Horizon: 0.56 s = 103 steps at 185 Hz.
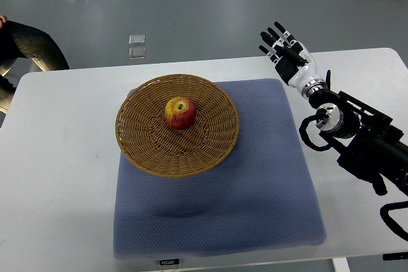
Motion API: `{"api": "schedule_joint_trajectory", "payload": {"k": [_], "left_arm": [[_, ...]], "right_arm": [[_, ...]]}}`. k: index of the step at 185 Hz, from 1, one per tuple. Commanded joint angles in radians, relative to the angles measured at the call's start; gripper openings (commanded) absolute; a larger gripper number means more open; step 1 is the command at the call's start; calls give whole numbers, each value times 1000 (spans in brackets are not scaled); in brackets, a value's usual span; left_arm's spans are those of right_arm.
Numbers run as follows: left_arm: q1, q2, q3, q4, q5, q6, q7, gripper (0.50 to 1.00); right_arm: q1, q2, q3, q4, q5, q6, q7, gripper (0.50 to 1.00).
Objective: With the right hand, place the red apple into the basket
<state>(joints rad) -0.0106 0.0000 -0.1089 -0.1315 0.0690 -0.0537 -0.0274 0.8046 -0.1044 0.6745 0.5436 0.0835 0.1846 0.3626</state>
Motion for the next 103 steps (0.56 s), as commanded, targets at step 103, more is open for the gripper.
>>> {"api": "schedule_joint_trajectory", "payload": {"k": [103], "left_arm": [[0, 0, 0, 0, 0, 0, 0, 1000]], "right_arm": [[-19, -6, 0, -83, 7, 3, 9, 921]]}}
